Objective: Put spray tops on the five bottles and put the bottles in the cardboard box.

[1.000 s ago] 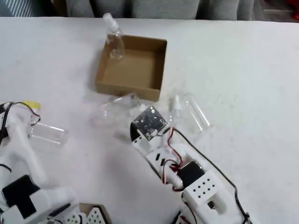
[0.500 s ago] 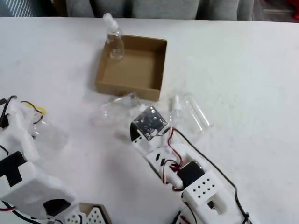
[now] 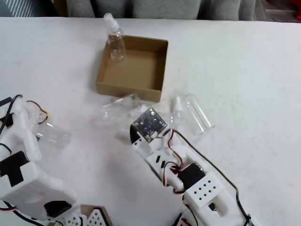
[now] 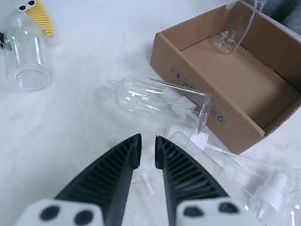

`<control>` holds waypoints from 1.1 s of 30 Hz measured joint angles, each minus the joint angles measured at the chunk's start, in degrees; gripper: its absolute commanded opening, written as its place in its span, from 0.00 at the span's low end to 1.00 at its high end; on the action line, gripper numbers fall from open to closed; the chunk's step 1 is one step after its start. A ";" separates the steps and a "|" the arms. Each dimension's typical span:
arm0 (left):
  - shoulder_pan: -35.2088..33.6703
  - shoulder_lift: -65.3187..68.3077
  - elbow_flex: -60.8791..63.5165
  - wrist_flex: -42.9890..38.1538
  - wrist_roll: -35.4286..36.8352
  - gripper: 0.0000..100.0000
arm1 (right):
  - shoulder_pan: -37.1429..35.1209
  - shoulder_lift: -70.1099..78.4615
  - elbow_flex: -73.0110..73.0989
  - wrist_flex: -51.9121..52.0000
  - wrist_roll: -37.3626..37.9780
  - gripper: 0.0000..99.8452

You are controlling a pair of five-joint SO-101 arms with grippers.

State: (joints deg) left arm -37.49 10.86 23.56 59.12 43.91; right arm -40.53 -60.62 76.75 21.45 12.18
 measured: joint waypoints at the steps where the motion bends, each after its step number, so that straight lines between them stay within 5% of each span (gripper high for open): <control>1: 0.00 0.00 0.00 0.00 0.00 0.05 | 0.09 0.00 0.00 0.00 0.00 0.04; 10: 1.85 0.00 0.00 -0.97 -5.10 0.03 | 2.02 0.00 -0.09 0.97 0.00 0.04; 18: 10.02 0.00 -8.44 9.76 -33.76 0.03 | 6.07 -0.09 -7.91 18.37 0.53 0.04; 23: 12.92 0.00 -9.32 10.81 -49.14 0.03 | 1.58 -0.09 -9.41 25.32 9.41 0.04; 28: 13.45 0.00 -9.32 10.81 -53.36 0.03 | -6.51 -0.09 -9.58 29.01 13.36 0.18; 33: 13.45 0.00 -9.32 10.81 -55.21 0.03 | -7.56 4.31 -12.40 29.01 15.21 0.14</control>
State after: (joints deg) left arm -24.04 10.86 14.24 69.93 -11.30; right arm -48.09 -56.31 64.35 50.46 27.38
